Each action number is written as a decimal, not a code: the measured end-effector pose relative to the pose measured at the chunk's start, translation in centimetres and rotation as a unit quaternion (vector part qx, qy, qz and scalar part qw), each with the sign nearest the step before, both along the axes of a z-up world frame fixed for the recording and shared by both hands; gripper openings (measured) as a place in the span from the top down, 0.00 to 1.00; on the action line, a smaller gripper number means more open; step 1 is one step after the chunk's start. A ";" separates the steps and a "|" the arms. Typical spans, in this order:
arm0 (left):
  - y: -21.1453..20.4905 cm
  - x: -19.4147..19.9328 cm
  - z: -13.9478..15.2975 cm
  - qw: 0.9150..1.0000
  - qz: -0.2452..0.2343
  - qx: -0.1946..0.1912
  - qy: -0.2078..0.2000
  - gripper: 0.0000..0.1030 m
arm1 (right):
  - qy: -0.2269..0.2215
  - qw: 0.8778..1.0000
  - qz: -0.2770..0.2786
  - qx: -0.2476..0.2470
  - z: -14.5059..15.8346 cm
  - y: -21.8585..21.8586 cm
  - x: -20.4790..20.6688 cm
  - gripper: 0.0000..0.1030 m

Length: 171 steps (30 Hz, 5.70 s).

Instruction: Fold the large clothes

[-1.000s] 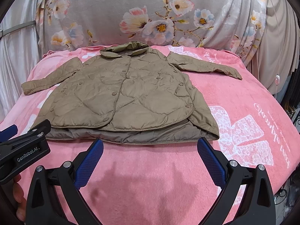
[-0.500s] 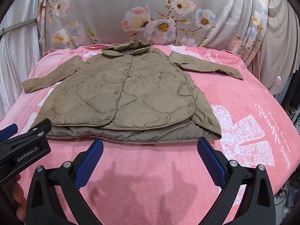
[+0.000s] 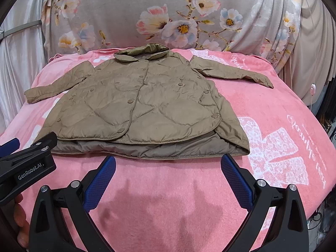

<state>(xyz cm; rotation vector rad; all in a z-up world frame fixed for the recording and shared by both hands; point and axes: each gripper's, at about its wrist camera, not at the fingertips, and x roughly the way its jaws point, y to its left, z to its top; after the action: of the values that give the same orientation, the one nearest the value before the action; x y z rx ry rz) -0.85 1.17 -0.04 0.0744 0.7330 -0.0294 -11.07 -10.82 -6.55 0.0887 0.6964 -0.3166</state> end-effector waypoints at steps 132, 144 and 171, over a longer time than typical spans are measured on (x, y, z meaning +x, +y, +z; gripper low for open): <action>3.9 32.2 -3.2 0.922 -0.043 -0.338 0.182 0.05 | -0.020 0.967 0.180 0.180 1.7 -15.6 31.2 0.42; 1.0 34.6 -2.5 0.952 -0.042 -0.261 0.156 0.87 | -0.034 0.914 -0.046 0.402 -4.9 -29.9 34.7 0.79; -2.7 32.2 3.2 0.995 -0.048 -0.081 0.020 0.43 | -0.034 0.991 0.080 0.098 4.3 -17.7 34.1 0.85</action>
<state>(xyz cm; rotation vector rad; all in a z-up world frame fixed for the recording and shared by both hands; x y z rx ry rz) 31.34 -1.52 3.18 -0.0459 0.7651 -0.1819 23.06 -28.48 -2.22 0.2281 0.6609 -0.0909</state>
